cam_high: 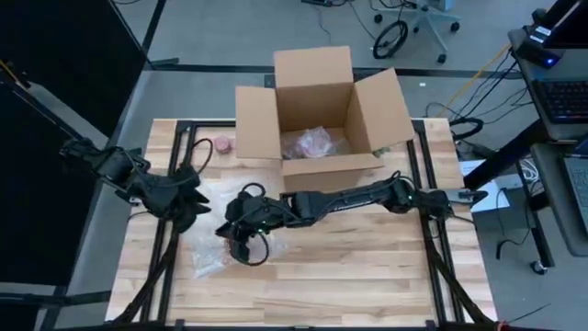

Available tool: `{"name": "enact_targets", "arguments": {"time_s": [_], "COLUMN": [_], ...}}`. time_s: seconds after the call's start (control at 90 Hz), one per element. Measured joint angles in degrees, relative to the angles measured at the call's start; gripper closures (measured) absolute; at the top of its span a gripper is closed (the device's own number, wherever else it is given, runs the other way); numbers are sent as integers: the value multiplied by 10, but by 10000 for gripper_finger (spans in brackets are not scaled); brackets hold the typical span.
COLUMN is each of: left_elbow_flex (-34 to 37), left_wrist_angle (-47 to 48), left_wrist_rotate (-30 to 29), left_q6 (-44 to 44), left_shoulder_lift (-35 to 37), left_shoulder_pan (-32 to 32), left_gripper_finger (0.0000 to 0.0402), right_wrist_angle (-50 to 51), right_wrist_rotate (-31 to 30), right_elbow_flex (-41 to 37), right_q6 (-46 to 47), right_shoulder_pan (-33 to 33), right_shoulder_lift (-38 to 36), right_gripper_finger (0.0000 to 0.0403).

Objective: Wrap mug
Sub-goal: Wrap the orange cup with the bubble wrap

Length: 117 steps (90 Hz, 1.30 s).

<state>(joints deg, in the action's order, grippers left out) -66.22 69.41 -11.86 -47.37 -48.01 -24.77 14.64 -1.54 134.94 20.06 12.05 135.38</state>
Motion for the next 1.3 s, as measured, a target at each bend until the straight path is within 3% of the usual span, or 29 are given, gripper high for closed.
{"name": "enact_targets", "arguments": {"time_s": [0.144, 0.278, 0.522, 0.811, 0.978, 1.3], "left_elbow_flex": [0, 0, 0, 0, 0, 0], "left_wrist_angle": [0, 0, 0, 0, 0, 1], "left_wrist_rotate": [0, 0, 0, -4, -4, -4], "left_q6": [3, 1, -1, -11, -30, -65], "left_shoulder_lift": [0, 0, -5, -16, -19, -19], "left_shoulder_pan": [0, 0, 0, 0, 0, 0], "left_gripper_finger": [270, 270, 270, 270, 270, 270], "right_wrist_angle": [-29, 48, 149, 121, 170, 239], "right_wrist_rotate": [-30, -30, -5, 16, 47, 44], "right_elbow_flex": [1, 1, 0, 1, 0, 0], "right_q6": [-12, 18, 28, -11, -35, -62], "right_shoulder_pan": [8, 0, -6, -7, -7, -11], "right_shoulder_lift": [11, 24, 31, 62, 66, 40], "right_gripper_finger": [402, 402, 403, 403, 403, 403]}}
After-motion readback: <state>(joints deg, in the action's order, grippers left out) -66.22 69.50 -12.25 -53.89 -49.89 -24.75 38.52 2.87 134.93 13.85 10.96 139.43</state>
